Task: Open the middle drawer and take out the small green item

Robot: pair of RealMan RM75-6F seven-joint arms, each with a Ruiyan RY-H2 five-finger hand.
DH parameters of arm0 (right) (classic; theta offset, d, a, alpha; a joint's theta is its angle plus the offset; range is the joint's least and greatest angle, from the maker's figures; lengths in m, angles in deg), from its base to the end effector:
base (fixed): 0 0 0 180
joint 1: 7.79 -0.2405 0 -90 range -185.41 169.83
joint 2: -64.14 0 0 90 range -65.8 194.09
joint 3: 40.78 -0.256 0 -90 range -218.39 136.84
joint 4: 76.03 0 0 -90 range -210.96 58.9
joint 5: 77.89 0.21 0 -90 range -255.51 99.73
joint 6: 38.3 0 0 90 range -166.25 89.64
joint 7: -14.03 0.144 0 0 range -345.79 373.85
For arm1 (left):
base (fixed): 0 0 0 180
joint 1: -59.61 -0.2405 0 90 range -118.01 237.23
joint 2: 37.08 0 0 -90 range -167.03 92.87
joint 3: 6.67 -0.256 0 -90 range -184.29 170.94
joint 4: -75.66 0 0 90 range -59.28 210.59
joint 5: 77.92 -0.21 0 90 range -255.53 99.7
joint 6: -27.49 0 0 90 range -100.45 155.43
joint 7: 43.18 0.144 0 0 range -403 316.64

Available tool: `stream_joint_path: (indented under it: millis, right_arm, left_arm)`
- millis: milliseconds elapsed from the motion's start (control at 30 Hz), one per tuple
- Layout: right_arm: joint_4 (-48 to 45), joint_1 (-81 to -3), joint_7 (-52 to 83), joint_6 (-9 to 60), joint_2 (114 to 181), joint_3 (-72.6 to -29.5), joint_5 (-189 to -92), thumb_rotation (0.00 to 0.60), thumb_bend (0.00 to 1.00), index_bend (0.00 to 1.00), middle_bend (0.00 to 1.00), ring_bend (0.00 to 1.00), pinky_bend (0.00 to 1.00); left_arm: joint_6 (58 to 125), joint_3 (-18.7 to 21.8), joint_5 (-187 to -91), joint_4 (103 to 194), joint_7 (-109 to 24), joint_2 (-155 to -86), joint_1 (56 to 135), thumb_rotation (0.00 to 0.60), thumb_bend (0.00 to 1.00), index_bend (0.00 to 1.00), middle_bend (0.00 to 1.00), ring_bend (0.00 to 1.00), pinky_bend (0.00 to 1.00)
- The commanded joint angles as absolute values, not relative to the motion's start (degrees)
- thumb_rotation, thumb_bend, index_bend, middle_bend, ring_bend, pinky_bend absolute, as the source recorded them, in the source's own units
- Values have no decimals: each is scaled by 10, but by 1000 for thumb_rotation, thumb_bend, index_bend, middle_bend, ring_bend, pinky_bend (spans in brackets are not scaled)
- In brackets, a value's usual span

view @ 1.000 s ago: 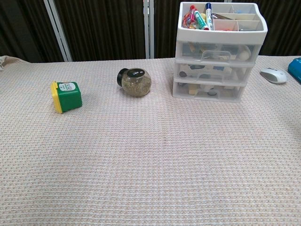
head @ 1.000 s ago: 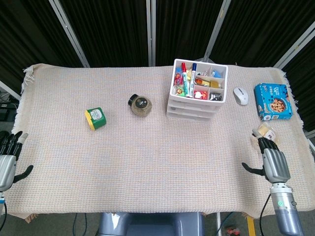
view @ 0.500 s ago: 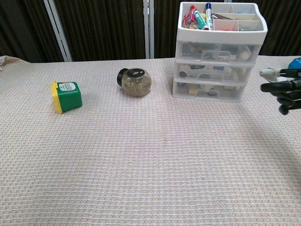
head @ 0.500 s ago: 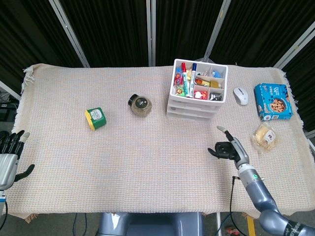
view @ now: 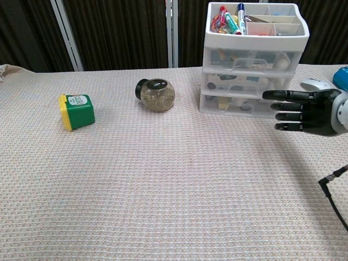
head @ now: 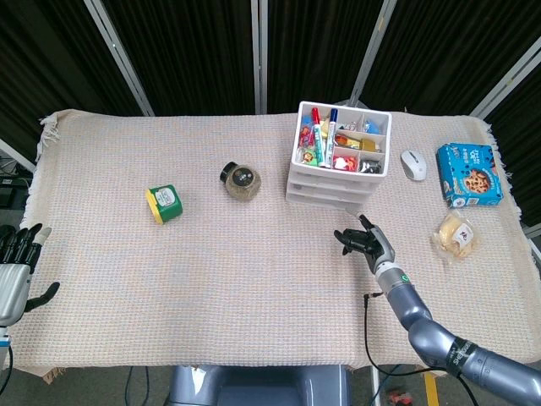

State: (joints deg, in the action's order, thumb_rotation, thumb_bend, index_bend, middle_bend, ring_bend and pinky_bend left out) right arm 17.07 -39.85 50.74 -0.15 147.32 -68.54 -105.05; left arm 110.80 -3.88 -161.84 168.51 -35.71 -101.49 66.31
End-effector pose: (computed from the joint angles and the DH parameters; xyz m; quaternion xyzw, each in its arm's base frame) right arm -0.1945 -0.3440 0.0096 0.1259 -0.8642 0.4618 0.1549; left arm -0.3093 0.1905 0.1543 -0.6180 -0.3602 -0.3491 0.6054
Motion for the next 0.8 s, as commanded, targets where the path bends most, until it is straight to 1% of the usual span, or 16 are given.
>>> stream_joint_path:
  millis: [33, 167, 500, 667, 800]
  right_arm:
    - [159, -405, 517, 0, 1489, -694, -1043, 600, 222, 191, 776, 792, 665]
    - [136, -411, 534, -17, 1514, -709, -1036, 600, 227, 205, 776, 792, 665]
    - [98, -424, 540, -37, 1543, -721, -1041, 600, 228, 208, 776, 792, 664]
    - [60, -442, 548, -58, 1562, -738, -1029, 600, 228, 208, 776, 792, 663]
    - [46, -446, 551, -64, 1570, -743, -1031, 600, 230, 208, 776, 792, 663]
  left_arm:
    - [1108, -39, -1618, 1685, -357, -1015, 663, 600, 277, 0, 0, 0, 0]
    - [1107, -39, -1618, 1685, -359, -1015, 664, 600, 277, 0, 0, 0, 0]
    - [1106, -39, -1618, 1685, -362, -1014, 664, 600, 277, 0, 0, 0, 0]
    - [1105, -39, -1617, 1684, -364, -1014, 664, 600, 277, 0, 0, 0, 0]
    - [1105, -39, -1618, 1684, -364, -1014, 664, 600, 277, 0, 0, 0, 0]
